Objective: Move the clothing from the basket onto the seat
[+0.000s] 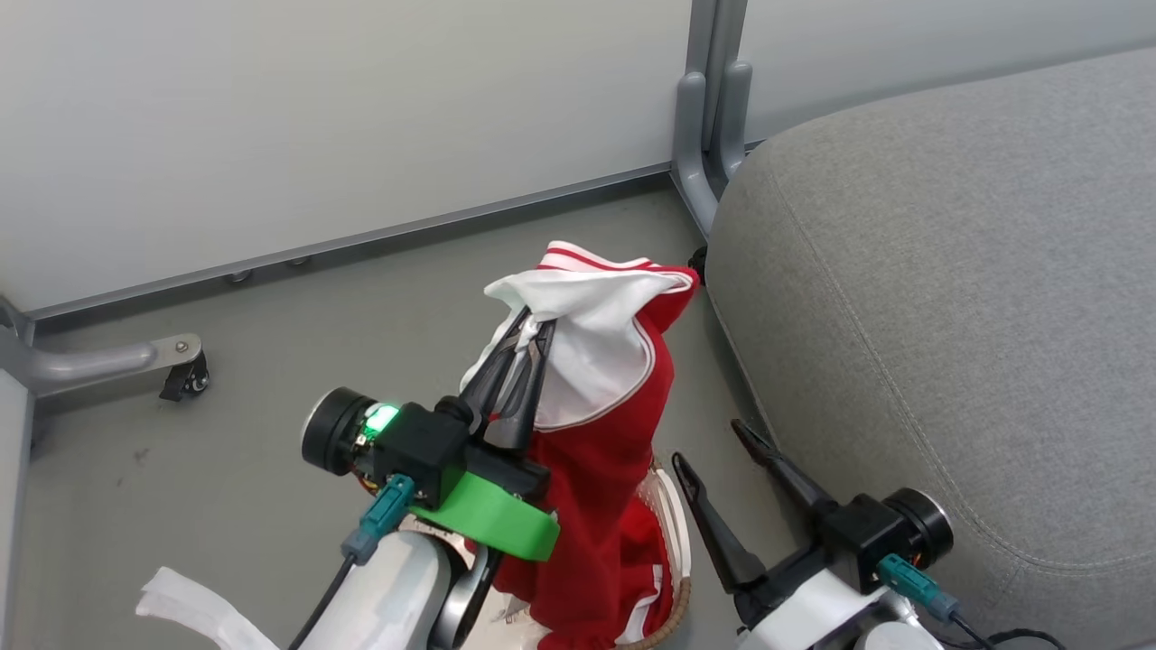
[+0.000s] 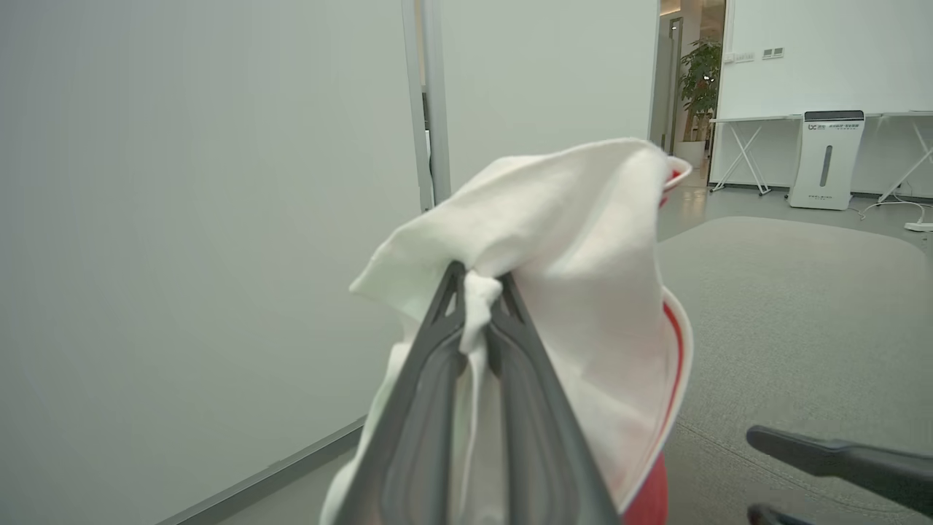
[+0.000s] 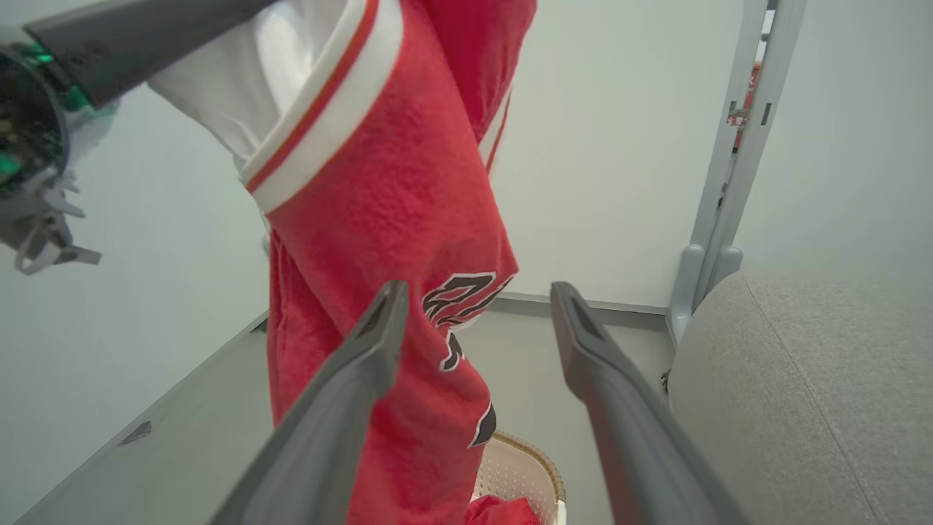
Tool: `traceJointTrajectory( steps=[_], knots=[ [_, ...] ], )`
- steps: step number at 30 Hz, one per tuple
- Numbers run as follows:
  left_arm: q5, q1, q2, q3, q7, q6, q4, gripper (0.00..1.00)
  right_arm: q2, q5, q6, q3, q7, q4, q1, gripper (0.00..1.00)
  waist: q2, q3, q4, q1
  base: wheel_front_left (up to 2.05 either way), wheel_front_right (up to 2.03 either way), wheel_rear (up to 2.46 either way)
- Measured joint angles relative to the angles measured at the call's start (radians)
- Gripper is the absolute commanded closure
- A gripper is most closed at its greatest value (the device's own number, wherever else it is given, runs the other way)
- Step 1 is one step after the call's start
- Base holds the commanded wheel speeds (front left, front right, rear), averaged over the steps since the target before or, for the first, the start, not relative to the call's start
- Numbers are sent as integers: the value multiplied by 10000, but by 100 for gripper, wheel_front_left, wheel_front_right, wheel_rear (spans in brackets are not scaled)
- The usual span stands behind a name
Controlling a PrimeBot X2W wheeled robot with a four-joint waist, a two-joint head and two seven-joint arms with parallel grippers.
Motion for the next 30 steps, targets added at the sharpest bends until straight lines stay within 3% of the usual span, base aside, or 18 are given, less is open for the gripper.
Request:
traceJointTrajectory(
  steps=[6,18,19,20,21,30],
  knots=[
    [-98,-250,-203,-364,270,-249,-481,100,-38,100,0,546,0,316,-381,0,0,-31,129,0,0,0,0],
    [-307,-504,-556,-1256,874,-479,-1724,100,-33,890,2,1149,0,2075,-961,0,0,28,407,0,0,0,0],
    [-307,-504,-558,-1298,884,-479,-1747,100,-35,905,2,1225,0,2163,-995,14,0,33,422,0,0,0,0],
    [-305,-504,-558,-1348,928,-479,-1751,100,-40,928,2,1325,0,2257,-1034,64,0,38,439,0,0,0,0],
    [-305,-504,-556,-1392,966,-479,-1733,100,-44,974,2,1411,0,2330,-1054,100,0,41,453,0,0,0,0],
    [-449,-468,-443,-1262,1024,-336,-1126,100,-242,1149,2,1565,0,2435,-985,100,0,92,546,0,0,0,0]
  ],
)
